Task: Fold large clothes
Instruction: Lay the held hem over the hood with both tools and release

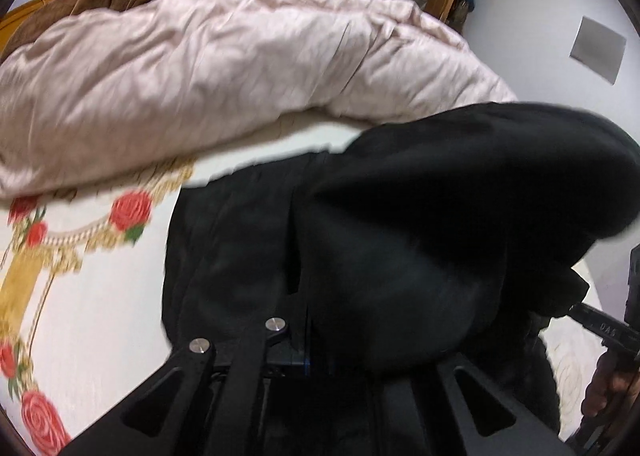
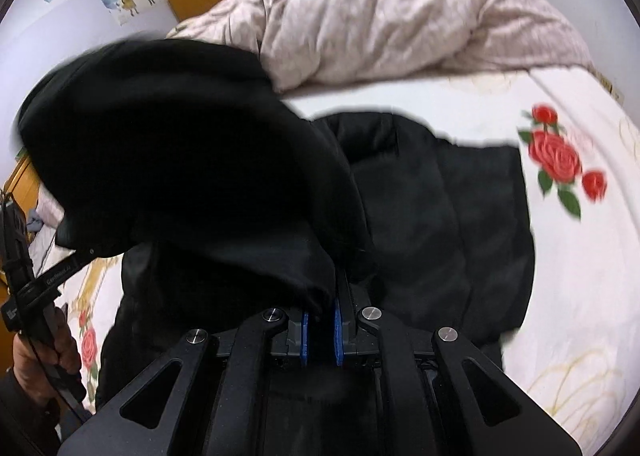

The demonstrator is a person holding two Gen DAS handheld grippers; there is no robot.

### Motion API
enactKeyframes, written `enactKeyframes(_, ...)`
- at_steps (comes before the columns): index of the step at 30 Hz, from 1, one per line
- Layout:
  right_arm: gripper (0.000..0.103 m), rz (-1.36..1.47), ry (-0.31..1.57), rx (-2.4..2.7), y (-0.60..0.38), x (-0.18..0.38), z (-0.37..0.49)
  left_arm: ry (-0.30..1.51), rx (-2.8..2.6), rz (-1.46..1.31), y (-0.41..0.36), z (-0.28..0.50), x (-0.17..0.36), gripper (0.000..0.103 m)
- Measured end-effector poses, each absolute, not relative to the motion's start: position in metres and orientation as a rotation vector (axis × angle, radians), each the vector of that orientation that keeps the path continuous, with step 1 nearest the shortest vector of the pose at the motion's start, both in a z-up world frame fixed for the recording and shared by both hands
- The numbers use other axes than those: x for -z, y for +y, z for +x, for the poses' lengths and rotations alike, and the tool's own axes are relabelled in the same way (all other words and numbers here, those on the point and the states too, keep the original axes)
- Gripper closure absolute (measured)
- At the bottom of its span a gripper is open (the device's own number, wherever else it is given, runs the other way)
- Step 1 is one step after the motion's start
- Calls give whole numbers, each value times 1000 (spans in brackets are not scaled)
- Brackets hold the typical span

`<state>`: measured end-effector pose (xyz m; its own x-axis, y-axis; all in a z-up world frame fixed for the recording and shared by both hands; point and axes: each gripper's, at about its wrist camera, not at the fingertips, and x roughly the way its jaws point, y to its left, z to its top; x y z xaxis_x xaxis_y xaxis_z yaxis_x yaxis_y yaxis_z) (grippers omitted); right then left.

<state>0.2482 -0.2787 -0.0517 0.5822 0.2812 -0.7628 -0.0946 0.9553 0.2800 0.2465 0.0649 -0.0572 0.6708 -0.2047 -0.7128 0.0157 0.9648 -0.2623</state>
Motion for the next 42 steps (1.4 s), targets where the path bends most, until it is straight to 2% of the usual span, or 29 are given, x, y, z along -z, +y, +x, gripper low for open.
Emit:
enactKeyframes(4, 88, 243, 959, -221, -282, 61, 233, 867, 120, -253, 70, 223, 70, 95)
enactKeyframes(7, 79, 266, 981, -218, -286, 64, 223, 890, 103, -248, 75, 205, 72, 94)
enactKeyframes(16, 77, 352, 964, -214, -302, 48, 198, 832, 126, -292, 86, 186, 44, 94)
enactKeyframes(20, 64, 351, 901, -252, -284, 28, 222, 796, 206, -266, 57, 217, 27, 94)
enactKeyframes(24, 64, 303, 914, -307, -252, 38, 249, 819, 277, -242, 24, 242, 42, 94)
enactKeyframes(29, 64, 213, 1087, -272, -234, 107, 261, 941, 266, -200, 3, 247, 108, 94)
enactKeyframes(33, 64, 250, 1109, -263, -243, 144, 256, 948, 255, -209, 5, 238, 145, 94)
enactKeyframes(37, 64, 214, 1101, -256, -238, 141, 256, 959, 253, -184, 3, 239, 139, 94)
enactKeyframes(42, 64, 213, 1038, -269, -246, 97, 237, 936, 274, -203, 17, 227, 101, 94)
